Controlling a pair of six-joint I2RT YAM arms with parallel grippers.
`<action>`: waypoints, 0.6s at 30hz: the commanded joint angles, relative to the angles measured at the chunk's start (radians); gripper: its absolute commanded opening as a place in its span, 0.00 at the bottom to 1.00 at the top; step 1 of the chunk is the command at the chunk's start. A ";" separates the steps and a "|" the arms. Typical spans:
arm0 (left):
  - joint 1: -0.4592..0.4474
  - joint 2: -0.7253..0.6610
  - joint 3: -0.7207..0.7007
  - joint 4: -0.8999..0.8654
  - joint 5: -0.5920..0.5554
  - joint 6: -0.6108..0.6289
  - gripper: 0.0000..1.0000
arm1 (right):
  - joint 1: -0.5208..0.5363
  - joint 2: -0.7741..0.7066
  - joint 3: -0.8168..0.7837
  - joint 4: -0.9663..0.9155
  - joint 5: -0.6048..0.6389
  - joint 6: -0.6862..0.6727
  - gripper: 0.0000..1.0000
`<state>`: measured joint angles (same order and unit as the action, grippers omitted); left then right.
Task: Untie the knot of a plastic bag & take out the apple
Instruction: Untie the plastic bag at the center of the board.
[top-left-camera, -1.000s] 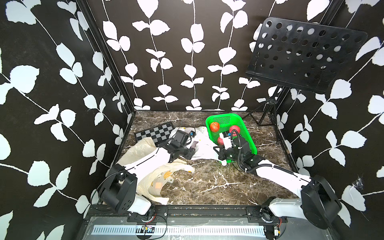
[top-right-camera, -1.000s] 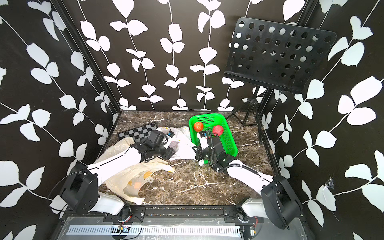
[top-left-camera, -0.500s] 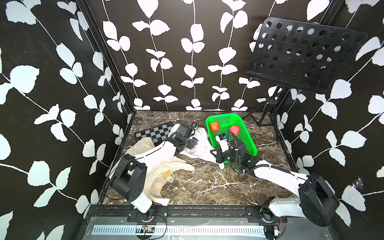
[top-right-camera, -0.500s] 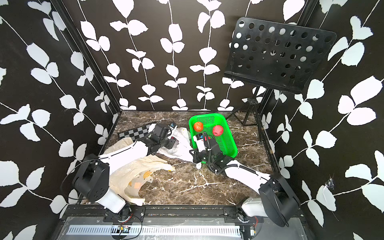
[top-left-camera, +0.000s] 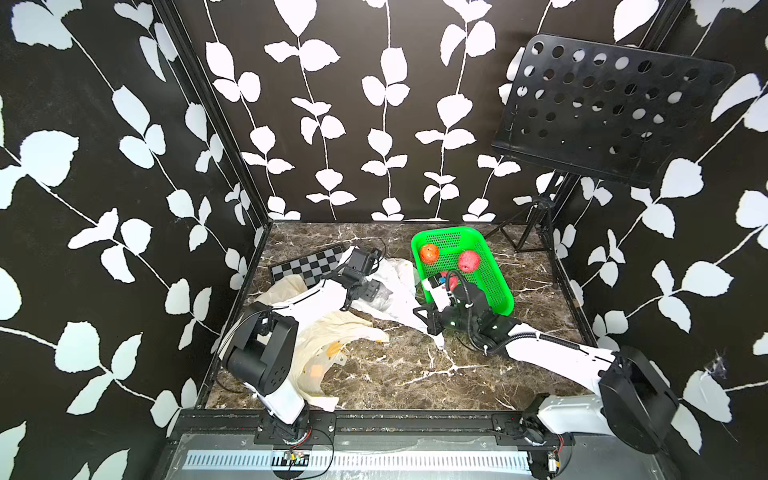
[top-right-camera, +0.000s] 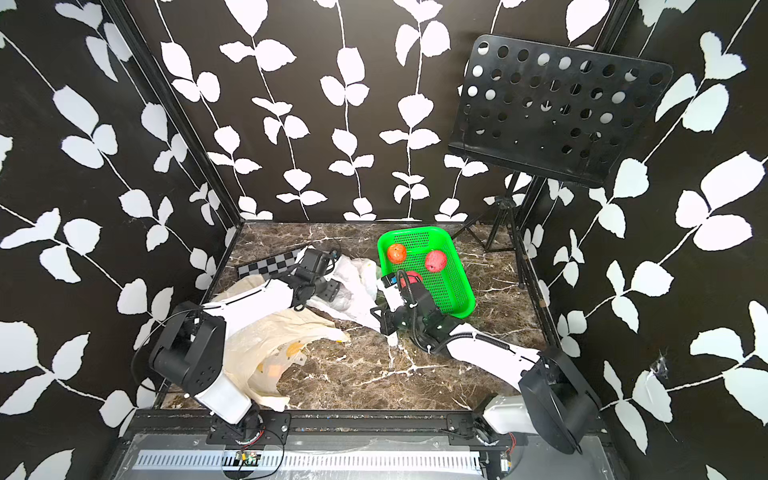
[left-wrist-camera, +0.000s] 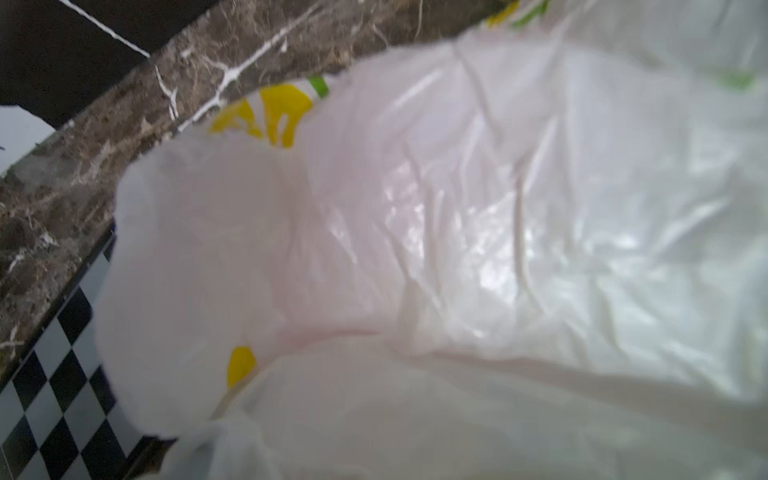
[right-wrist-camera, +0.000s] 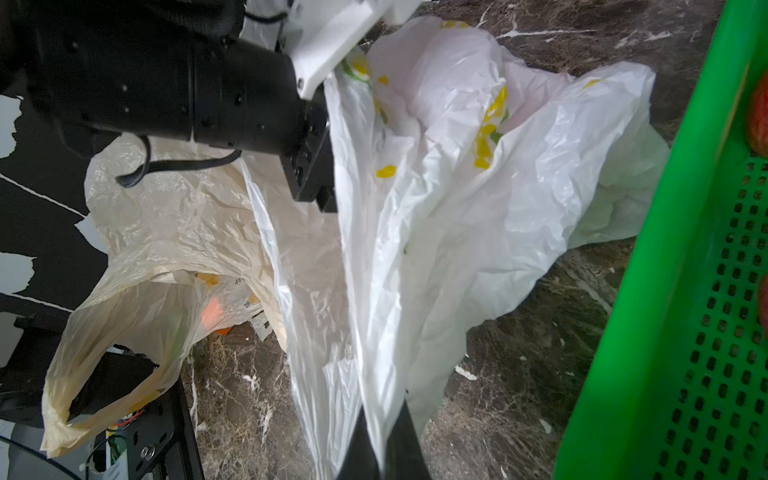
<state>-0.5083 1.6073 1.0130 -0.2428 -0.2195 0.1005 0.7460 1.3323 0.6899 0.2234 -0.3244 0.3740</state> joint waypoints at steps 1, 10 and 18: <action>0.007 -0.136 -0.089 -0.064 0.002 -0.042 0.75 | 0.012 0.030 0.022 -0.004 0.076 0.025 0.06; 0.008 -0.215 -0.180 0.013 -0.024 -0.064 0.76 | 0.050 0.085 0.084 0.054 0.057 0.036 0.14; 0.008 -0.180 -0.077 0.055 0.103 -0.081 0.75 | 0.053 0.100 0.255 -0.156 0.284 -0.164 0.60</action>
<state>-0.5068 1.4345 0.8978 -0.2276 -0.1711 0.0364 0.7933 1.4292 0.8738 0.1555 -0.1749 0.3477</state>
